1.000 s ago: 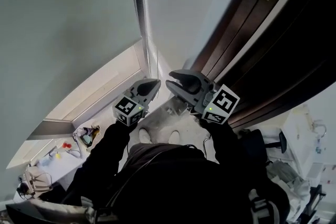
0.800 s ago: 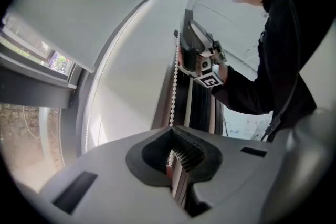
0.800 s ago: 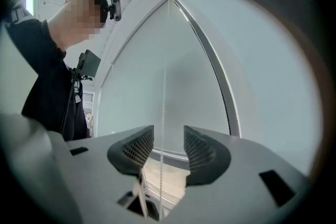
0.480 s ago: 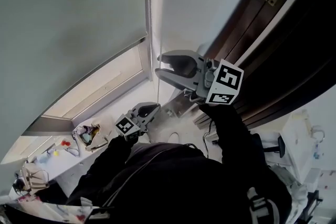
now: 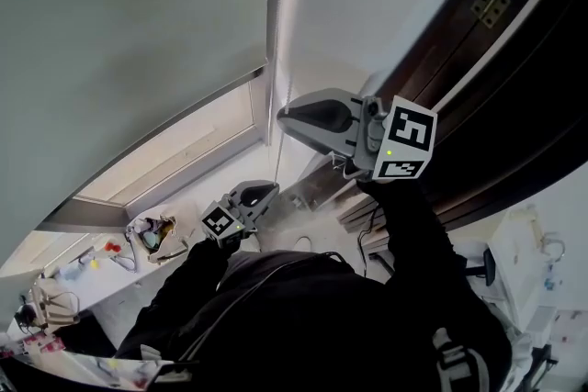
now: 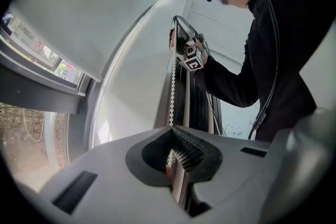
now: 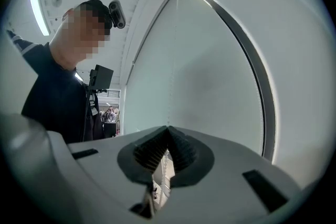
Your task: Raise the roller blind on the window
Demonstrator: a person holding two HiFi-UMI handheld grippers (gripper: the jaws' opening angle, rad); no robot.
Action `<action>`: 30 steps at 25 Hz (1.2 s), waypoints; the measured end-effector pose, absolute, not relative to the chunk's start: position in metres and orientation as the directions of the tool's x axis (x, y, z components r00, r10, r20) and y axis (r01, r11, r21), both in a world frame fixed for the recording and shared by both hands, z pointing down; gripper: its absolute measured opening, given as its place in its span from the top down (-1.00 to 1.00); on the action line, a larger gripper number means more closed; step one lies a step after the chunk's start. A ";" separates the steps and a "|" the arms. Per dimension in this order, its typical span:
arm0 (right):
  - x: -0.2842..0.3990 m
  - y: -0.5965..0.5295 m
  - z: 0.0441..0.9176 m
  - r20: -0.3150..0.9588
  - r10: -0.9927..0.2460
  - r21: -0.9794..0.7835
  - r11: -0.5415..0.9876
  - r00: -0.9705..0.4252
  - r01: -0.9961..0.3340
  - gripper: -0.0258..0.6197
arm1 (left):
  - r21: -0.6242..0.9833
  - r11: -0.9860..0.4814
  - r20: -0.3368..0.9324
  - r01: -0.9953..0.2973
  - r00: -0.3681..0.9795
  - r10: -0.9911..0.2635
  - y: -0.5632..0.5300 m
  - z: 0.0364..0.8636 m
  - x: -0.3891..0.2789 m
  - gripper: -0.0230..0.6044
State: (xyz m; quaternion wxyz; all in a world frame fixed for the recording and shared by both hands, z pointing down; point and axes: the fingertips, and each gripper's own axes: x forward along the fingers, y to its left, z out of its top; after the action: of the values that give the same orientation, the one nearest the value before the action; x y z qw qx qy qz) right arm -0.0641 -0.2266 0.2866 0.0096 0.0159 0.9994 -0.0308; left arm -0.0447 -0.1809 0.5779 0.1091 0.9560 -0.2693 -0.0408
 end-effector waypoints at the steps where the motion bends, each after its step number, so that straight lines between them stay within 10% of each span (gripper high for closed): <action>1: -0.065 -0.227 0.287 -0.018 0.029 -0.060 0.998 -0.999 0.030 0.90 | 0.232 -0.828 -0.020 -0.510 0.849 -0.528 -0.182 0.578 -0.046 0.91; 13: -0.064 -0.241 0.327 0.032 -0.046 -0.025 0.999 -0.998 -0.047 0.90 | 0.204 -0.774 -0.113 -0.600 0.771 -0.627 -0.226 0.482 -0.112 0.62; 30: -0.081 -0.185 0.499 0.233 0.049 -0.221 0.975 -0.971 -0.004 0.90 | 0.056 -0.920 -0.197 -0.387 0.900 -0.390 -0.234 0.264 -0.075 0.43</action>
State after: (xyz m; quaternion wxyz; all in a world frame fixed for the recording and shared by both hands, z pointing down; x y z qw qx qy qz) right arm -0.0807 -0.1854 0.4992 -0.1194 0.0113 0.9866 -0.1105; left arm -0.0752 -0.2338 0.2644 0.0077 0.9745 -0.1993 -0.1025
